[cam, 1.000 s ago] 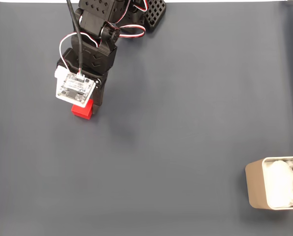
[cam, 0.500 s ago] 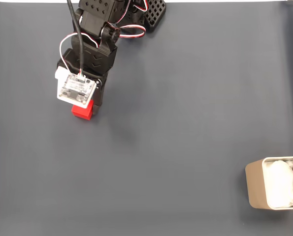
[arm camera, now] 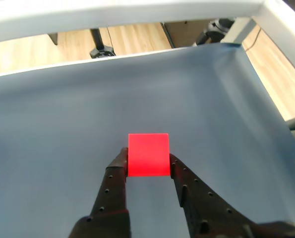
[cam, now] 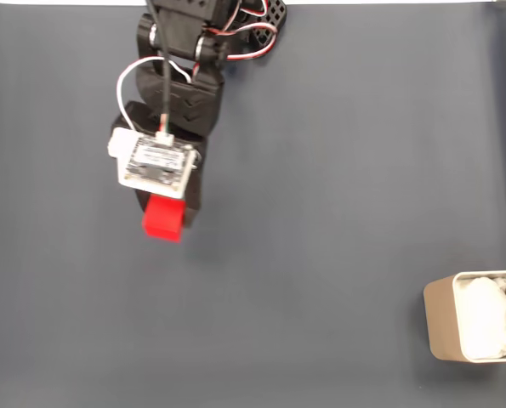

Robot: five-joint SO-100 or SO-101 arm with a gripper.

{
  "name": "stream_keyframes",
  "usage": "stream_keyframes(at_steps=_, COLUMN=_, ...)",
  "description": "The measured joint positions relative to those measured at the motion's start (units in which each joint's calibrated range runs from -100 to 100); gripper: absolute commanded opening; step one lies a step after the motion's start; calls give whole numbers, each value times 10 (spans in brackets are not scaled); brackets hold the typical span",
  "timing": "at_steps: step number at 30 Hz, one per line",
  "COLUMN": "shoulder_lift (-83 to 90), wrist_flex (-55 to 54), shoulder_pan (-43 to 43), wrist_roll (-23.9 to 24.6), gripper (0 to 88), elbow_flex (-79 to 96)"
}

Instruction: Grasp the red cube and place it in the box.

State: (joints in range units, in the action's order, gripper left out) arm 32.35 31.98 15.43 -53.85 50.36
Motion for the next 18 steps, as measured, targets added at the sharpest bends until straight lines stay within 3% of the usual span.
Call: stream_keyframes(at_steps=18, shoulder_lift=-33, wrist_flex=6, shoulder_pan=-194, wrist_roll=0, gripper=32, elbow_flex=-177)
